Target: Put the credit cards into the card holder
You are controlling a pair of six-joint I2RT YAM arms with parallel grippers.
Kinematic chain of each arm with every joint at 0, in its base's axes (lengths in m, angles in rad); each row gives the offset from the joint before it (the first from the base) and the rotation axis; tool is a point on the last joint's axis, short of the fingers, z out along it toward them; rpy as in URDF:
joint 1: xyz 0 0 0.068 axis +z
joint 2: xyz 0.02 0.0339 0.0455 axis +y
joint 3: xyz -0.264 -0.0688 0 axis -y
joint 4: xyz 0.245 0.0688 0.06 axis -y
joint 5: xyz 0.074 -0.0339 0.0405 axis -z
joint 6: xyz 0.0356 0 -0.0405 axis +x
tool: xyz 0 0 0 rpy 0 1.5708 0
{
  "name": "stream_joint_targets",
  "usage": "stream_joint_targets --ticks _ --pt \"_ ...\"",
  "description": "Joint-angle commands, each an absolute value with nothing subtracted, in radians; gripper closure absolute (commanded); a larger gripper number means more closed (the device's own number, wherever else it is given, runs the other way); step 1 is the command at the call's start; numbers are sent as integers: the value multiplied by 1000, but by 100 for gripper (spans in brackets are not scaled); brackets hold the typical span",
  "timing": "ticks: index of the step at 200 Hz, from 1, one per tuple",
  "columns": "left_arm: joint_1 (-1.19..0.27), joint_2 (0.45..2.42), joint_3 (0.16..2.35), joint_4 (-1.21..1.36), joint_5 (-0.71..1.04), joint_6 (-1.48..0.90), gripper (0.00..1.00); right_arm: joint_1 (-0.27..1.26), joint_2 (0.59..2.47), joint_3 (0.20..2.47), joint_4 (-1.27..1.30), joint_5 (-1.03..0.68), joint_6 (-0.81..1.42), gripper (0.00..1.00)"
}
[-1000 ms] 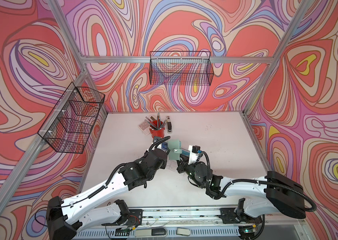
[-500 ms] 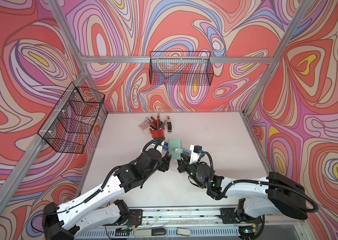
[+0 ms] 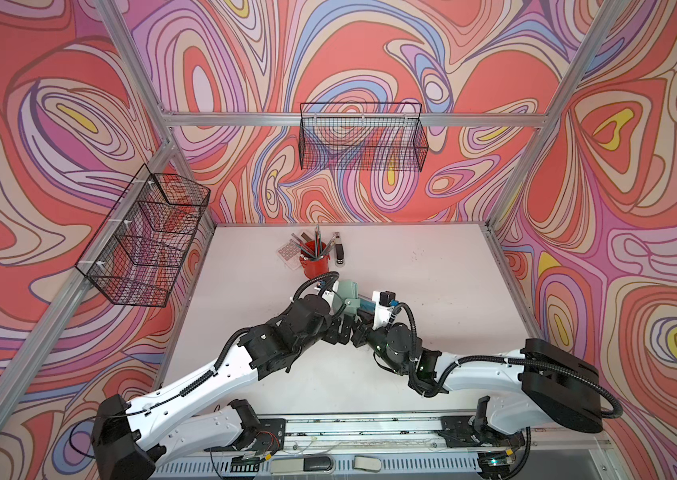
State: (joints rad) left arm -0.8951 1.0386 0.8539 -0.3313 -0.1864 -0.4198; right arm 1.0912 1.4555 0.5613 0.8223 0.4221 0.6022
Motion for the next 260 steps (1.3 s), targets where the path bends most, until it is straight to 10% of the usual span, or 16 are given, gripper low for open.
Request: stream_joint_targets --ticks 1,83,135,260 --pt "-902 1049 882 -277 -157 -411 0 1104 1477 603 848 356 579 100" --pt "-902 1095 919 -326 -308 -468 1 1121 1476 592 892 313 540 100" --pt "-879 1081 917 -423 -477 -550 19 1120 1409 552 843 435 572 100" --pt "-664 867 667 -190 -70 -615 46 1089 1329 451 934 390 696 100"
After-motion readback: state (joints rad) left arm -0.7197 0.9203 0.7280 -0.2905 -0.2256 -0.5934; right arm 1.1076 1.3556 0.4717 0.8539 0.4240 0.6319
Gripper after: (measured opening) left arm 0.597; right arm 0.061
